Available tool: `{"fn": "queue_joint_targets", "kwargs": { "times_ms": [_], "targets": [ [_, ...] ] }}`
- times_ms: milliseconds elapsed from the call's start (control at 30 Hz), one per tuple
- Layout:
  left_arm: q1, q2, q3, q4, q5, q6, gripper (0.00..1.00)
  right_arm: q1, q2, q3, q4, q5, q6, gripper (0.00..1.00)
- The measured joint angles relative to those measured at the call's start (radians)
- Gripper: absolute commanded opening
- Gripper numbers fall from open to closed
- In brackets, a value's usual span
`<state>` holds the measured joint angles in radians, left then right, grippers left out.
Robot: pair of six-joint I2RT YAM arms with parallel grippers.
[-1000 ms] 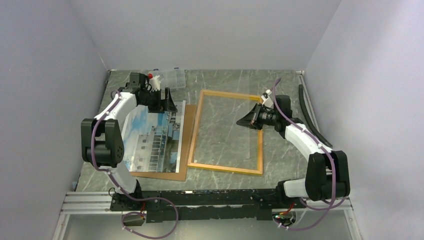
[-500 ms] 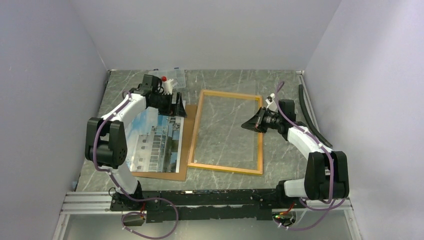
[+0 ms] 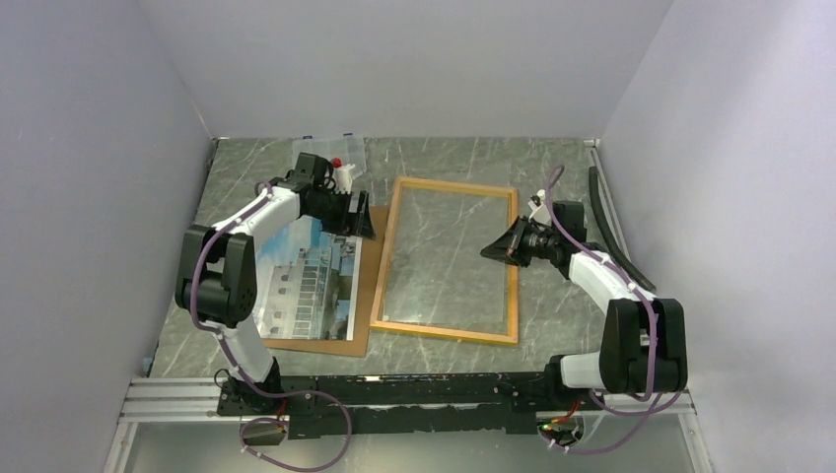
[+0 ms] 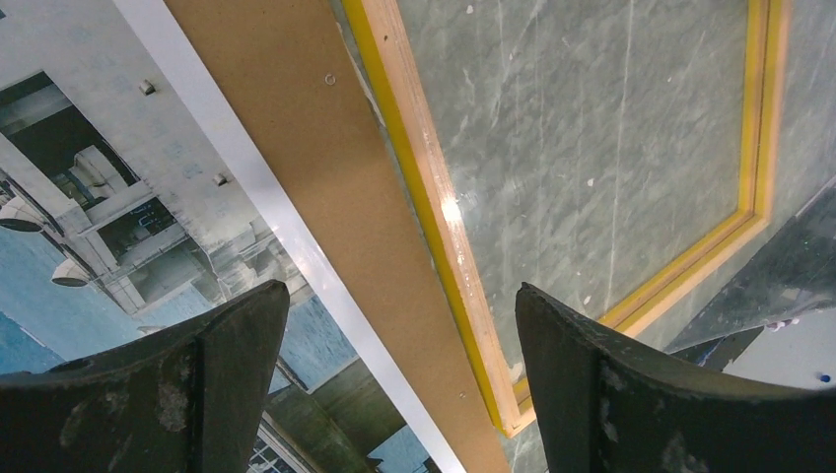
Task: Put the photo into the frame
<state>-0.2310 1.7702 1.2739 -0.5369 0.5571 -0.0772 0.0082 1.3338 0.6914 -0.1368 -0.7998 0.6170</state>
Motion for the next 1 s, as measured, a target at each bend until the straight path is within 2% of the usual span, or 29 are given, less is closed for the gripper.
{"fn": "queue_joint_targets", "kwargs": {
  "times_ms": [233, 700, 1000],
  "targets": [
    [-0.003, 0.002, -0.009, 0.002, -0.012, 0.012, 0.91, -0.001, -0.001, -0.060, 0.008, 0.014, 0.019, 0.00],
    [-0.002, 0.002, -0.029, 0.018, -0.031, 0.016, 0.90, -0.041, -0.008, -0.066, 0.010, 0.034, 0.023, 0.00],
    [-0.003, 0.002, -0.040, 0.024, -0.031, 0.033, 0.84, -0.045, 0.018, -0.056, 0.009, 0.025, 0.011, 0.00]
  ]
}}
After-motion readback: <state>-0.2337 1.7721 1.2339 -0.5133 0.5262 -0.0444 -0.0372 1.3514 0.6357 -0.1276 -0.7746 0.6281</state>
